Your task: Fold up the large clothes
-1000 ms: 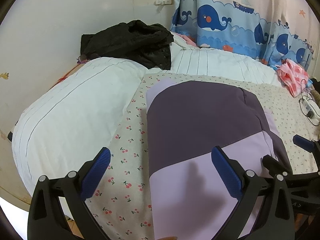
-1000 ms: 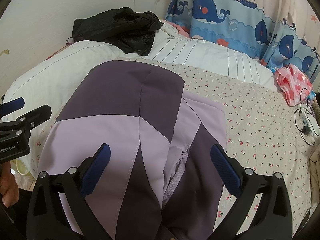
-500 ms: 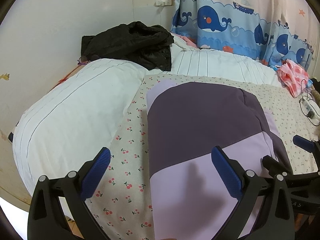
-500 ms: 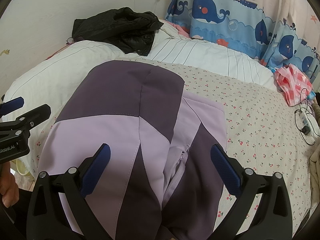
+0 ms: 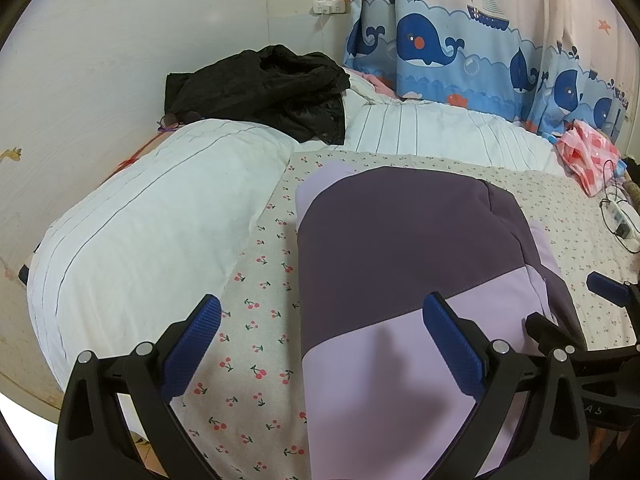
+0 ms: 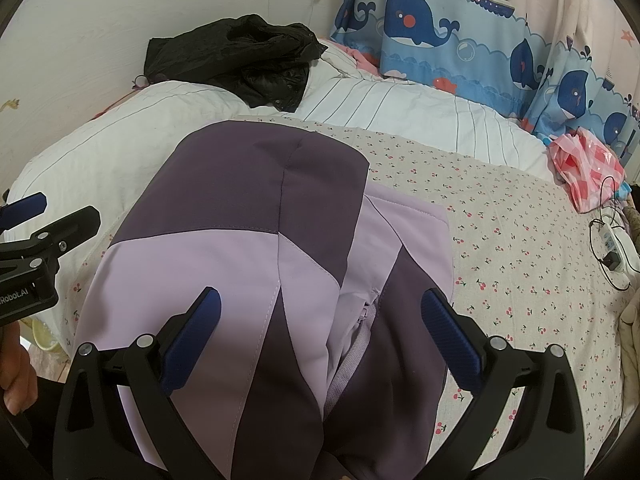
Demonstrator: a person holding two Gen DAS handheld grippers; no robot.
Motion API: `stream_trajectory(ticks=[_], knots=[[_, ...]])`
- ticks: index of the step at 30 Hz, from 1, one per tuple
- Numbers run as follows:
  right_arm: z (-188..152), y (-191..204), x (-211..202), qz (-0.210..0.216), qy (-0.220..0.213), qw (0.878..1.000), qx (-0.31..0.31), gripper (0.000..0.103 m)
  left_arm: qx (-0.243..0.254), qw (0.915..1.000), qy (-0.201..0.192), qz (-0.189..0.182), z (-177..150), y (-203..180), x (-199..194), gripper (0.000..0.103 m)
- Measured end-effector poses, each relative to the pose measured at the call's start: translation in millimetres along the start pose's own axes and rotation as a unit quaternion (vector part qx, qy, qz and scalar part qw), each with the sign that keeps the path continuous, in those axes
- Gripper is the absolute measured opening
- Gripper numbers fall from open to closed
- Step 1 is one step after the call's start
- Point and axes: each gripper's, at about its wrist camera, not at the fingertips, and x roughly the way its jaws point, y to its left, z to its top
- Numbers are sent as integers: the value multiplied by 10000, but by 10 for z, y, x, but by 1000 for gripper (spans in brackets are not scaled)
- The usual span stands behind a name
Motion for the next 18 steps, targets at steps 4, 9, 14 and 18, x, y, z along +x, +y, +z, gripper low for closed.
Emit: stream_trajectory(ticks=[4, 9, 14, 18], knots=[[-2, 6, 2, 2, 1, 10000, 1, 97, -5, 10000, -7, 17, 6, 5, -7, 97], [-6, 18, 4, 0, 0, 10000, 1, 97, -10, 10000, -7, 19, 2, 3, -10, 97], [-6, 15, 5, 2, 1, 10000, 2, 97, -17, 10000, 2, 8, 11, 8, -2, 97], [-7, 18, 6, 2, 1, 10000, 1, 97, -20, 10000, 21, -1, 4, -1, -8, 97]])
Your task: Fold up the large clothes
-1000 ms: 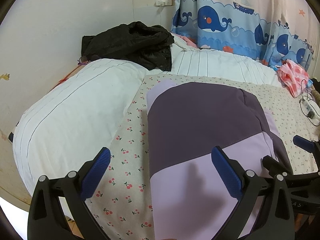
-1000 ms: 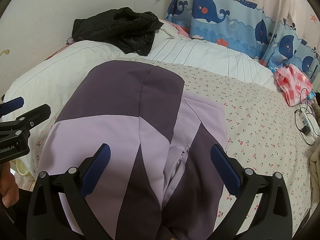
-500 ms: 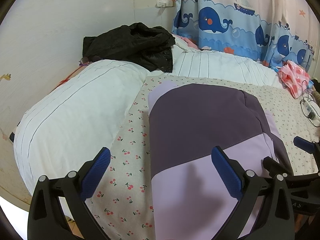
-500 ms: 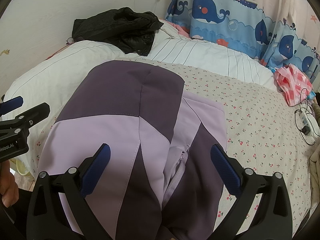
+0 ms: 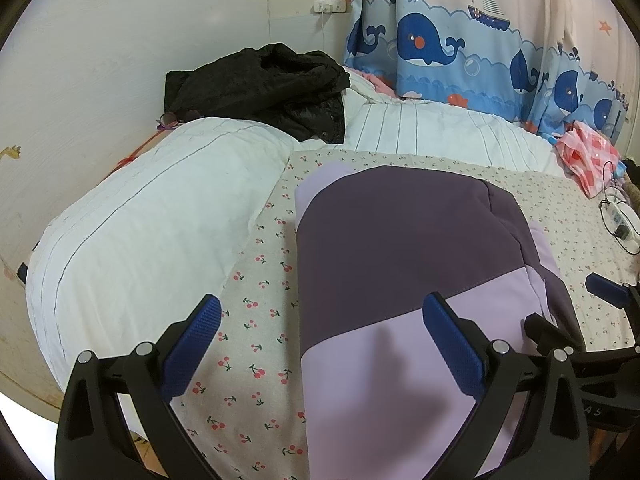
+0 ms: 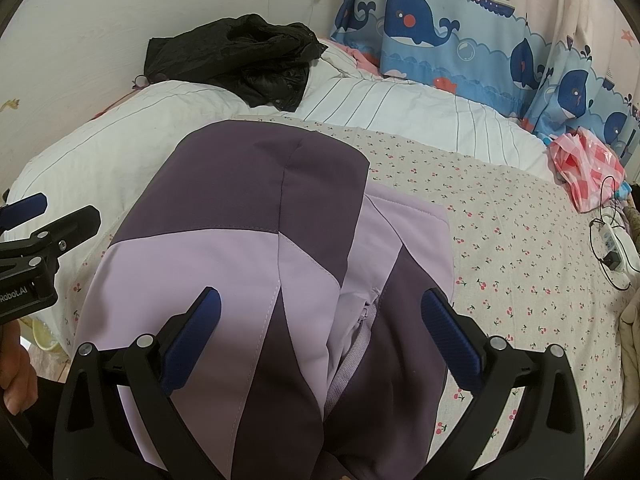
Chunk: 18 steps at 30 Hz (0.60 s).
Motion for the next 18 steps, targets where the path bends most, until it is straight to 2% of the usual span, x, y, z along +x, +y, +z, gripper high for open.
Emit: stream_trajectory(ticks=[8, 16, 18], knots=[[2, -8, 2, 3, 9, 10000, 2, 97, -135, 9996, 170, -187, -20, 19, 51, 97], [-24, -2, 12, 9, 15, 10000, 4, 97, -118, 9997, 134, -147, -31, 2, 38, 97], [-29, 8, 16, 17, 22, 10000, 11, 97, -155, 9991, 210, -341, -29, 18, 59, 97]])
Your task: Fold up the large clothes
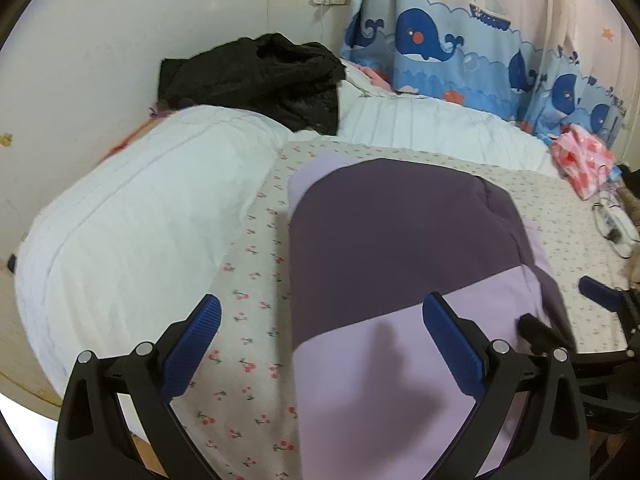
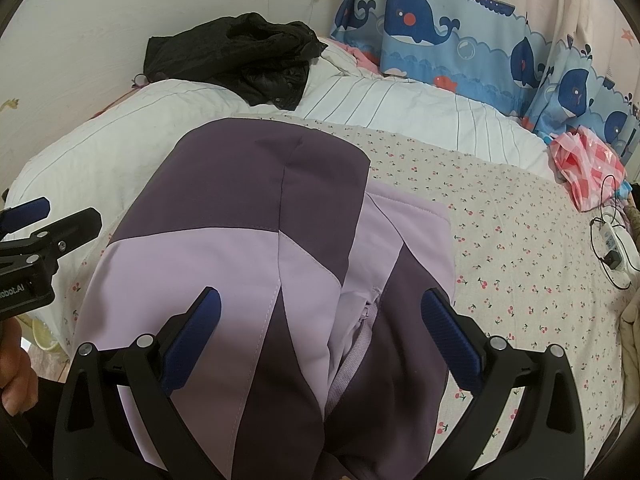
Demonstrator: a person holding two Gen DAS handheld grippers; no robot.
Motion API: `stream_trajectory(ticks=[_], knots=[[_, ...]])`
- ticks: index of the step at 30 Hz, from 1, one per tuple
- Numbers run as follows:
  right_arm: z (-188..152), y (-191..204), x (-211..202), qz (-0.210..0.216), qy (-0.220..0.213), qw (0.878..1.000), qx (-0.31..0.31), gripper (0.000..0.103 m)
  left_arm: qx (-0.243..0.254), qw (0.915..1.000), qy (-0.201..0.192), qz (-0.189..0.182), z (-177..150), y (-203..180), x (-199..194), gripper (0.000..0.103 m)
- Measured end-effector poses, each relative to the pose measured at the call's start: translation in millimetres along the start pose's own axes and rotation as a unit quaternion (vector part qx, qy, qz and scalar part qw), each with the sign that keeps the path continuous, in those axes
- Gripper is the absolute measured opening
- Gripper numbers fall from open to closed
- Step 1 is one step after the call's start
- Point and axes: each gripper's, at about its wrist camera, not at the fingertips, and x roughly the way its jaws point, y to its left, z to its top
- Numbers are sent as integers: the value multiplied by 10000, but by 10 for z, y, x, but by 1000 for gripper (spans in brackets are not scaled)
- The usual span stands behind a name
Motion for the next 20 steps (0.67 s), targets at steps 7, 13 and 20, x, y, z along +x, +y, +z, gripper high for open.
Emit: stream_trajectory(ticks=[7, 13, 20], knots=[[-39, -2, -9, 8, 8, 10000, 25, 97, 11, 9999, -141, 97, -25, 23, -15, 97], [-23, -53, -10, 5, -11, 10000, 18, 97, 176, 9964, -554, 624, 5, -2, -146, 97], [-26, -56, -21, 3, -14, 10000, 10, 97, 101, 9988, -263, 408, 1, 10, -70, 97]])
